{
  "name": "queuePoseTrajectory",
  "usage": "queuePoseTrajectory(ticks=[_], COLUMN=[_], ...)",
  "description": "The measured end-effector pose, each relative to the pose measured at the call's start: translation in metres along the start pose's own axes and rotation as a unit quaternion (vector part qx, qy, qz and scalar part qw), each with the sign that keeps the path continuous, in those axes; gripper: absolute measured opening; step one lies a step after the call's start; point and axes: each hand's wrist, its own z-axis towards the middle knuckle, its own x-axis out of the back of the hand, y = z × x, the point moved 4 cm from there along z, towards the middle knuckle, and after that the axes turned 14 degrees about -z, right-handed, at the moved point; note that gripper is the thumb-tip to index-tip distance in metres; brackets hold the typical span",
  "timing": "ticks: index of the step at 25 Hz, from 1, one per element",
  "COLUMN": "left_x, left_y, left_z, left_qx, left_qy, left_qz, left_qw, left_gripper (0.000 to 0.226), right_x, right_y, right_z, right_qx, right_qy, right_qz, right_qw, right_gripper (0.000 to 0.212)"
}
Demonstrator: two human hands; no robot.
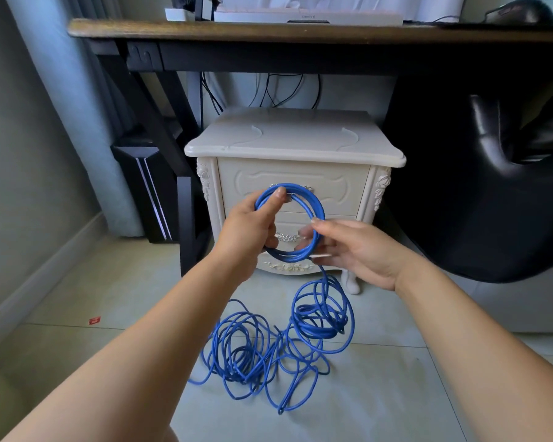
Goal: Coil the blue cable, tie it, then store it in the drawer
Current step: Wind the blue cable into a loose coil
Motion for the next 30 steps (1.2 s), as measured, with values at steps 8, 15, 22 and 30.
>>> queuePoseTrajectory(ticks=[8,15,22,30], left_x=[-0.003,-0.007,-0.015,-0.013], left_y=[-0.002,0.006,0.008,0.022], left_z=[-0.010,-0.018,-0.013,-0.009], left_qx=[-0.001,0.122,0.073,-0.087], left_qy=[0.047,-0.088,-0.142,-0.031], left_qz=[-0.070,-0.137,0.226,0.253], left_qw=[0.996,0.979,0.961,0.963], left_gripper=[0.019,0.021,0.041,0.038], right_x=[-0.010,-0.005,-0.001,0.001], right_y=[-0.006,-0.009,-0.012,-0.001], right_z=[-0.001,0.003,0.005,0.000], right_qx=[0.090,0.084,0.066,0.035], right_qy=[0.026,0.125,0.087,0.030], right_qz=[0.056,0.050,-0.292,-0.072], right_qw=[0.994,0.987,0.950,0.996], right_gripper=[0.007,0.023,0.015,0.006])
